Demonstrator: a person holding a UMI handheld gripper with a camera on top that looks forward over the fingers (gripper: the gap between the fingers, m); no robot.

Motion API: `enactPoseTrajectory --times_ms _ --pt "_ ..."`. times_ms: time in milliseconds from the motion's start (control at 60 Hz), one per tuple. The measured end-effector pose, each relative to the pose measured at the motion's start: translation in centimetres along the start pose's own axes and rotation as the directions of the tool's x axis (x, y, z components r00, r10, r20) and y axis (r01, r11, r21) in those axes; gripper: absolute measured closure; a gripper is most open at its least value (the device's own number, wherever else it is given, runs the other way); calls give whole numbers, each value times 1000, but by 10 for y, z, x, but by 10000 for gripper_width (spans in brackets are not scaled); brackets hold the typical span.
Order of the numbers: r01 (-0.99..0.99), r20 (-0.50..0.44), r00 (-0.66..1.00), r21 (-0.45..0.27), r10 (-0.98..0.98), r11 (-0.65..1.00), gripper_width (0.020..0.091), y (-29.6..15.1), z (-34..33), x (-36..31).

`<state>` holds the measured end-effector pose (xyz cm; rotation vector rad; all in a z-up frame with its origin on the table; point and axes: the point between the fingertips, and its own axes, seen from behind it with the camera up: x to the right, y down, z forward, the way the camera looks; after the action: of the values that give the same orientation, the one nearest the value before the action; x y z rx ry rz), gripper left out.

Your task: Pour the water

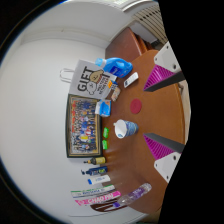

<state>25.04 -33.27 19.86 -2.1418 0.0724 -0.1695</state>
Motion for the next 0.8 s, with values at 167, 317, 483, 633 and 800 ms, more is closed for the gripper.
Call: enactPoseTrajectory --times_ms 167,317,483,633,800 --pt "28 54 998 -12 -27 1000 246 16 -4 -33" --pt "39 138 990 -6 -38 999 246 32 -9 -93" --pt "71 232 970 19 -73 997 245 53 -17 -183" --pt "80 328 940 56 -94 995 246 62 -21 -283" --pt "94 324 937 131 -133 987 247 53 2 -363"
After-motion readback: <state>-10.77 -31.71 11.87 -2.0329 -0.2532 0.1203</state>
